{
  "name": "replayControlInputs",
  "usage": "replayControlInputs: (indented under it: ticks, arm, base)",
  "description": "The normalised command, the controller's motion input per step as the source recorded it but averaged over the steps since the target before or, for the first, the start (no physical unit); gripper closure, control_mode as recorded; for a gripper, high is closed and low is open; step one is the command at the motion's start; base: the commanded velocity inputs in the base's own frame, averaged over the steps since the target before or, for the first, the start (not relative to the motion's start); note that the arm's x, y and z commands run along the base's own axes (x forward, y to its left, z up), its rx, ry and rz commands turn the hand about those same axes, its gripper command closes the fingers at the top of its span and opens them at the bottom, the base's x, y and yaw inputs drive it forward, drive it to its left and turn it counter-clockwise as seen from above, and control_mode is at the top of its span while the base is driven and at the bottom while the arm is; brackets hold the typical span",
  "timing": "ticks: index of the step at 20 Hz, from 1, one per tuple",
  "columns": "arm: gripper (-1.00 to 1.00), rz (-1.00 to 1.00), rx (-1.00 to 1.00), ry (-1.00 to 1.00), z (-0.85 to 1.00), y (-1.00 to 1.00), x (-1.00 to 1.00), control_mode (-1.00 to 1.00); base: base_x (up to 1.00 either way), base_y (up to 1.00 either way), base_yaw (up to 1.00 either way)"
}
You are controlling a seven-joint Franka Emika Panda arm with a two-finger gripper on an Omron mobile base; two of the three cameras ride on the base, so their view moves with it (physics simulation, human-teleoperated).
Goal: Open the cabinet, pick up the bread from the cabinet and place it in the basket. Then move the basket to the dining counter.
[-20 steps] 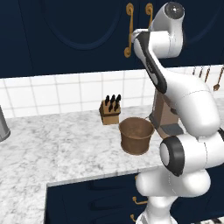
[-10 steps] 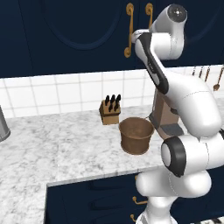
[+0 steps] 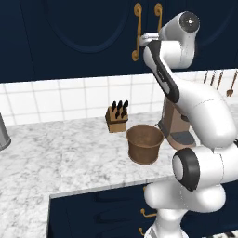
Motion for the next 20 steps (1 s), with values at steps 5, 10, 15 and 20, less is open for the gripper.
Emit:
replayControlInputs:
  ticks: [5,10,15,20]
  arm:
    - [1.00,0.03,0.00,0.00,0.00,0.00,0.25,-1.00]
    - [1.00,0.06,0.00,0.00,0.00,0.00,0.19,-1.00]
    - [1.00,0.02,0.00,0.00,-0.03,0.00,-0.07,-1.00]
    - [1.00,0.00,0.00,0.00,0.00,-0.22,-0.84,-1.00]
  base:
    - [0.00,0.00,0.00]
    - [0.00,0.00,0.00]
    - [0.00,0.00,0.00]
    - [0.00,0.00,0.00]
